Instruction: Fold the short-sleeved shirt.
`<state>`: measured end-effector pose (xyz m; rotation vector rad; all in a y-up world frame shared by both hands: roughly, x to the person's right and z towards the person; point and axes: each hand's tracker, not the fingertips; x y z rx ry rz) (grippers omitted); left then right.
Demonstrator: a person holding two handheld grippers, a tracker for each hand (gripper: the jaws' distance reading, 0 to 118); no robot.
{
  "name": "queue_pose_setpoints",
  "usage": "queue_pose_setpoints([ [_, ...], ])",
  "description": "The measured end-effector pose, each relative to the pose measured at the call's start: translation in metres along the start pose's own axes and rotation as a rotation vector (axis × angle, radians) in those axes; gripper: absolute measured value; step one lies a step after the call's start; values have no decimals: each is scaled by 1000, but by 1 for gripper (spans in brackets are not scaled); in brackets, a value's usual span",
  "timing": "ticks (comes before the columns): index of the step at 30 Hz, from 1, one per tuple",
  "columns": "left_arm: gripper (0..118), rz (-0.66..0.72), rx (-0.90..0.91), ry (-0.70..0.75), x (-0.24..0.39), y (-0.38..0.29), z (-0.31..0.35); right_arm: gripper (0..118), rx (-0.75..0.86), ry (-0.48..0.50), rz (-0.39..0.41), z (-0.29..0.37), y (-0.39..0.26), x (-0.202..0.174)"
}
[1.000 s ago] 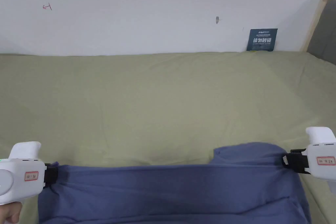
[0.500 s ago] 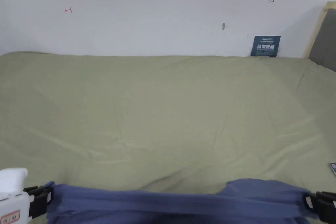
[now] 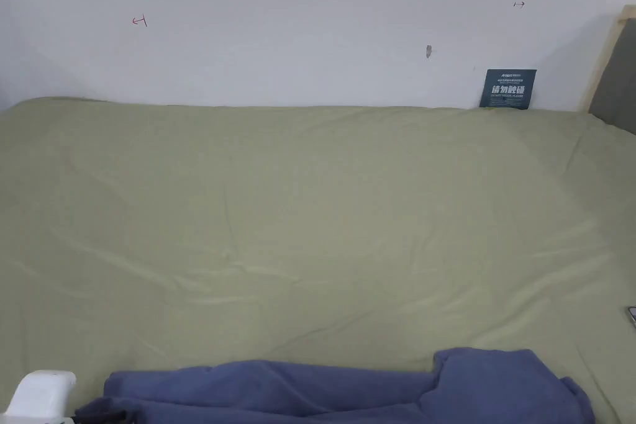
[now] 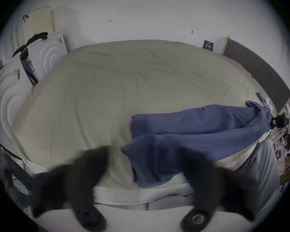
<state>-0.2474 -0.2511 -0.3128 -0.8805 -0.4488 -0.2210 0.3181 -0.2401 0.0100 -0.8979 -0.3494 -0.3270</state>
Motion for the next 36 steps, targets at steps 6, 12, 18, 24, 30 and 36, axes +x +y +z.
queue_pose_setpoints([
  [6, 113, 42, 232, -48, 39, 50, 61, 87, 280, 3, 8, 47, 45, -44],
  [12, 12, 46, 503, -41, 108, 80, 108, 1, 677, -98, 30, 95, 66, -135],
  [18, 0, -2, 627, 15, 162, 72, 134, 1, 761, -129, 117, 107, 67, -184],
  [24, 0, -37, 700, 80, 175, 71, 145, 1, 795, -125, 127, 107, 66, -192],
  [30, 0, 18, 618, 28, 142, 81, 144, 1, 816, -129, 115, 110, 65, -196],
  [36, 0, 165, 219, -222, 33, 84, 97, 1, 818, -116, 101, 112, 60, -206],
])
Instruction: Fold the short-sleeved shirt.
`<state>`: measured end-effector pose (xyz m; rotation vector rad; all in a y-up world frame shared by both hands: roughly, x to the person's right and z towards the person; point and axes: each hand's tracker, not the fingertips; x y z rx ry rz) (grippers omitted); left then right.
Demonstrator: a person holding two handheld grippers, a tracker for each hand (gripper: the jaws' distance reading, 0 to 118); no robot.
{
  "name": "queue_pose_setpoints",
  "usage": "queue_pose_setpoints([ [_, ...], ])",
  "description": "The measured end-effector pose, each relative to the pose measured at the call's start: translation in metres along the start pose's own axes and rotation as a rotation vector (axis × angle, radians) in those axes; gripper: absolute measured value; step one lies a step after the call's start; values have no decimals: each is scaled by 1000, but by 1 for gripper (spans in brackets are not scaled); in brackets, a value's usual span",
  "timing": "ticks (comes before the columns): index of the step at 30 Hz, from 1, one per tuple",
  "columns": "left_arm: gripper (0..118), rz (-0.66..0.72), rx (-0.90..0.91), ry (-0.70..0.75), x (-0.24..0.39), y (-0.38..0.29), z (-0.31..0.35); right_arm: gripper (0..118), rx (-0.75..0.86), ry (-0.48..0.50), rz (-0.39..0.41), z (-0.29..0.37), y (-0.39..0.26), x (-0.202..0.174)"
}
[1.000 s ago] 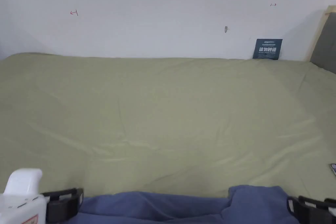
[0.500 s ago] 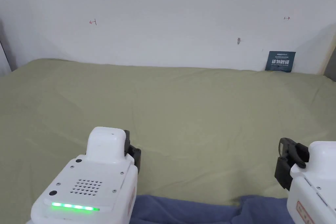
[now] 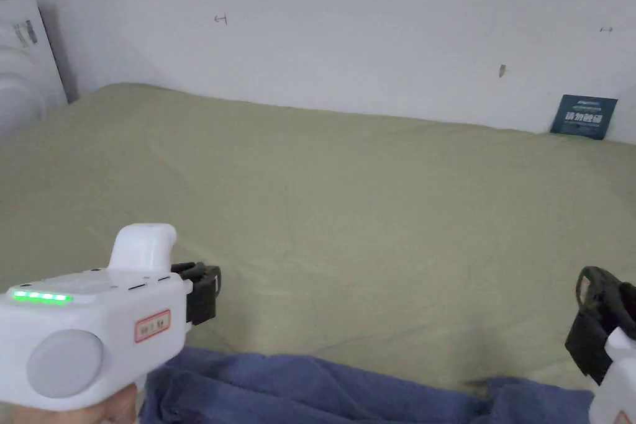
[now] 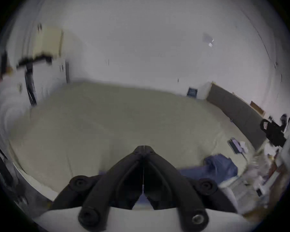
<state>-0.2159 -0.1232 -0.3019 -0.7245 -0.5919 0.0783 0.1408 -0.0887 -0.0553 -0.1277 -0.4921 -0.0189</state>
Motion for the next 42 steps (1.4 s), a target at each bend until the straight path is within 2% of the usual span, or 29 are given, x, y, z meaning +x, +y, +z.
queue_pose_setpoints([
  [2, 0, 81, -128, -111, -42, -5, -13, 1, -2, 2, 6, 1, 0, -3],
  [6, 0, 158, -281, -90, -109, -22, -39, 1, -13, 2, 19, 3, -1, -8],
  [8, 0, 238, -340, -122, -135, -28, -51, 1, -21, -3, 31, 4, -1, -14],
  [11, 0, 288, -365, -175, -160, -36, -65, 1, -38, -12, 34, 3, -3, -18],
  [14, 3, 348, -410, -317, -161, -40, -74, 1, -52, -22, 43, -3, -6, -19],
  [15, 20, 378, -413, -359, -164, -41, -79, 1, -54, -21, 44, -3, -6, -22],
  [16, 48, 381, -420, -392, -166, -42, -83, 1, -58, -19, 42, -4, -6, -23],
  [18, 114, 362, -458, -433, -163, -44, -92, 1, -68, -16, 42, -5, -7, -23],
  [19, 117, 374, -444, -428, -163, -45, -94, 1, -70, -16, 42, -5, -8, -25],
  [23, 117, 440, -485, -473, -161, -56, -109, 1, -78, -16, 53, -7, -9, -26],
  [27, 116, 492, -531, -540, -154, -72, -129, 1, -88, -8, 31, -8, -9, -22],
  [29, 116, 484, -500, -575, -148, -74, -131, 1, -87, -9, 29, -8, -10, -20],
  [31, 113, 541, -498, -614, -149, -75, -135, 1, -88, -6, 27, -7, -11, -19],
  [33, 91, 541, -485, -607, -144, -79, -136, 1, -86, 1, 15, -7, -12, -16],
  [35, 73, 537, -497, -513, -142, -82, -140, 1, -85, 4, 8, -6, -12, -15],
  [36, 29, 496, -518, -444, -137, -86, -143, 1, -84, 6, 8, -5, -12, -15],
  [37, 19, 503, -516, -463, -136, -90, -145, 1, -83, 9, 7, -4, -12, -13],
  [39, 17, 610, -471, -515, -146, -86, -142, 1, -83, 17, 4, -3, -12, -11],
  [42, 10, 573, -413, -468, -149, -74, -127, 1, -79, 26, -1, -2, -10, -7],
])
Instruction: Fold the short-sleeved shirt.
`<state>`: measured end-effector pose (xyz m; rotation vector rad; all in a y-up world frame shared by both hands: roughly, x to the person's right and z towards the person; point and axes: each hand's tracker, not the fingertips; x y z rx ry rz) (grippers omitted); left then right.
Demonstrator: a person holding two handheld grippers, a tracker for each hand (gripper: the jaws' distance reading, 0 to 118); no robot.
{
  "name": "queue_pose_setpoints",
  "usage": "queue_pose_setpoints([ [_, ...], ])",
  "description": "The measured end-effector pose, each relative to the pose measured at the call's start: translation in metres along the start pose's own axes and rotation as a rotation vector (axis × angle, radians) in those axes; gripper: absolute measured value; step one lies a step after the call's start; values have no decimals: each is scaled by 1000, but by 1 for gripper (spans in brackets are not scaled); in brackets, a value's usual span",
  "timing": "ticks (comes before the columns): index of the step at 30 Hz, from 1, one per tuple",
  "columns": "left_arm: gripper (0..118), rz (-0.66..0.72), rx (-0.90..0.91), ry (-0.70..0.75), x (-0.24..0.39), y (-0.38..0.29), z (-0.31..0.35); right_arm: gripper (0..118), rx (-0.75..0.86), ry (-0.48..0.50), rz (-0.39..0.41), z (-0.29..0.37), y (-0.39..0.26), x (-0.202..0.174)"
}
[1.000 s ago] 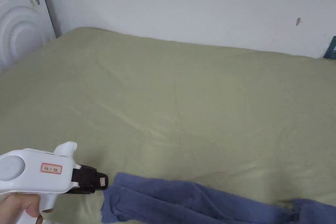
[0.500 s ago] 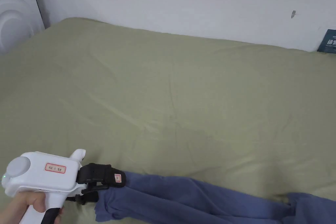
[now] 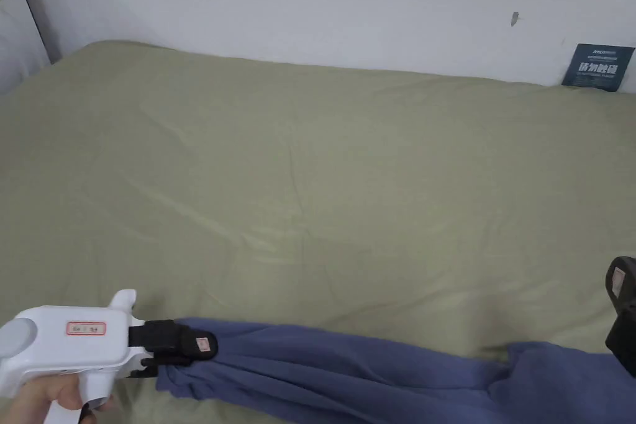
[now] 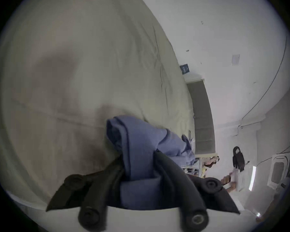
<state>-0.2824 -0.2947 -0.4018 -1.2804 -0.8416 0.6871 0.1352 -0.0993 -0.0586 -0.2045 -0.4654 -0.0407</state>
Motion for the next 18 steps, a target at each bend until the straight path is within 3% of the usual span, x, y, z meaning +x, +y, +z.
queue_pose_setpoints([
  [2, 10, 11, 41, -13, 4, 2, 15, 1, 2, 3, 3, 1, 1, 2],
  [9, 10, -22, 150, 178, 10, 3, 89, 1, 25, 17, 15, -1, 4, 8],
  [18, 10, -236, 109, 418, 106, -18, 71, 1, 40, 6, 8, 2, 1, 16],
])
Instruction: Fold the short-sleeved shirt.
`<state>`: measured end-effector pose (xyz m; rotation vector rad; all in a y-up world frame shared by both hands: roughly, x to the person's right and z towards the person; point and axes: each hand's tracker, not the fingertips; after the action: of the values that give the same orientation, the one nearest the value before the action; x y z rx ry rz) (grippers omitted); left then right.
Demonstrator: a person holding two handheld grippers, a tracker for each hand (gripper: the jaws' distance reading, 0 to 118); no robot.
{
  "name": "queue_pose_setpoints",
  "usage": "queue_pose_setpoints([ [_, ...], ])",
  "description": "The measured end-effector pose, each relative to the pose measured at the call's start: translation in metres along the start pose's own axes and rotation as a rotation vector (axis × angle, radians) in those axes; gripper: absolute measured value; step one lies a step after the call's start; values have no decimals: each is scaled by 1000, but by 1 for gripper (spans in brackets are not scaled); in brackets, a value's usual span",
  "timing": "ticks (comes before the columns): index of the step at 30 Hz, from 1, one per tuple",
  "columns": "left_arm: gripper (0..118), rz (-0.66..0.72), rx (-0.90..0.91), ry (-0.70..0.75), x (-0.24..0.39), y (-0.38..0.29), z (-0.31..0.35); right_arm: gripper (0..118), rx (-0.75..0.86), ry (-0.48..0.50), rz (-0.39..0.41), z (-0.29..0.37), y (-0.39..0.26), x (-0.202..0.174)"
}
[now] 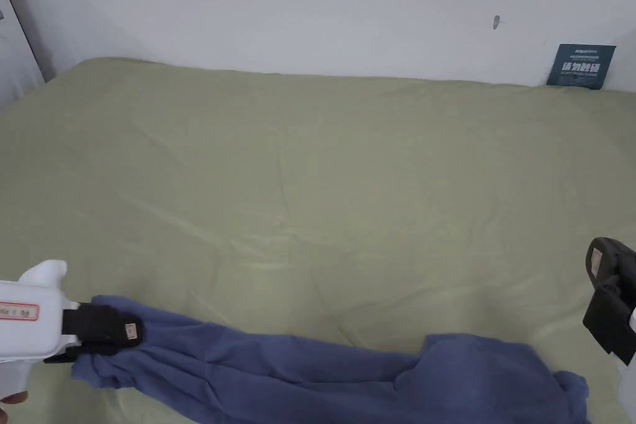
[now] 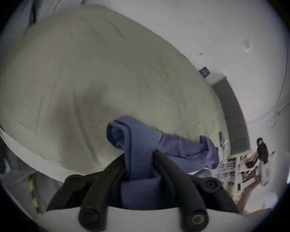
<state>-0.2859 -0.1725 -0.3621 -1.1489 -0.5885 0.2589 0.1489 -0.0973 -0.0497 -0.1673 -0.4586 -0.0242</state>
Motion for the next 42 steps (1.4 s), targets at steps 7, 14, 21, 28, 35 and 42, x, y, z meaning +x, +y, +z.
queue_pose_setpoints([
  [7, 10, -234, -69, 175, 122, -10, -21, 1, -12, -11, -17, 7, -6, 14],
  [14, 10, -478, -138, 279, 214, -45, -106, 1, -27, -38, -42, 13, -11, 32],
  [21, 118, -468, -194, 79, 242, -72, -185, 1, -52, -74, -68, 18, -15, 47],
  [28, 39, -339, -85, 11, 213, -49, -122, 1, -65, -70, -71, 14, -18, 47],
  [35, 0, -134, -69, -143, 137, -24, -121, 1, -78, -41, -66, 7, -20, 36],
  [42, 0, -70, -331, -283, 148, -77, -204, 1, -106, -47, -62, 7, -23, 35],
])
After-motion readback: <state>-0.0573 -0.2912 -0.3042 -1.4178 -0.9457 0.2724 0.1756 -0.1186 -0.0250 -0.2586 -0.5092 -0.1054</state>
